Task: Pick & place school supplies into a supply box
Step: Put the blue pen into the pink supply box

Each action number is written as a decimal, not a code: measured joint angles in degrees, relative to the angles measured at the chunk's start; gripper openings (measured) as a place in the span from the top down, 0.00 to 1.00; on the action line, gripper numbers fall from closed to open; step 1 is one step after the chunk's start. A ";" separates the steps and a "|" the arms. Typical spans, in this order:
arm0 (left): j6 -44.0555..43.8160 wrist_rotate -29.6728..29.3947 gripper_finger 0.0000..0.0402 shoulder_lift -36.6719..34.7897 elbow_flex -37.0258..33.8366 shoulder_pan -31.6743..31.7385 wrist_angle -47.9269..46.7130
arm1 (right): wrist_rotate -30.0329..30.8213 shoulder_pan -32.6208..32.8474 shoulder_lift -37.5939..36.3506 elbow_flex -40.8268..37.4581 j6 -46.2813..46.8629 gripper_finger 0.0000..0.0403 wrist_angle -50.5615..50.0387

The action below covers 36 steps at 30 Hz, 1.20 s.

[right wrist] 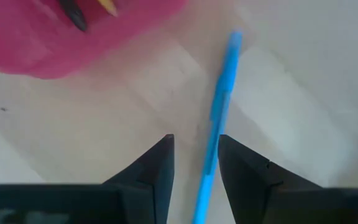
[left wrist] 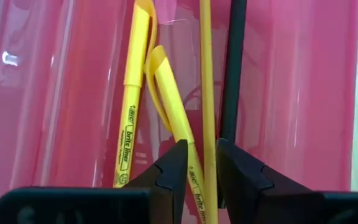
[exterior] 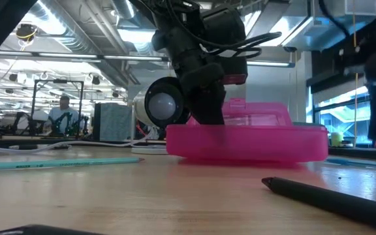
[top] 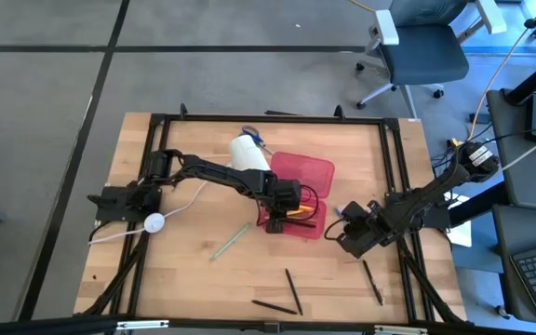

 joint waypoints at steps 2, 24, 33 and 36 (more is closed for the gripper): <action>0.39 -0.16 0.80 -0.01 0.00 0.00 0.26 | -0.95 -1.02 0.00 -2.33 -0.36 0.68 2.89; 2.58 -3.48 0.80 -9.85 6.56 -0.77 -11.12 | -2.99 -3.08 -0.05 -4.92 -3.67 0.68 6.61; -2.07 -10.30 0.80 -24.58 -3.48 -2.28 -7.99 | -1.35 -5.01 -0.04 -4.92 -5.79 0.68 6.59; -3.78 -11.16 0.80 -30.30 -11.44 -3.11 -0.97 | -1.37 -6.57 -0.04 -4.92 -7.86 0.68 6.65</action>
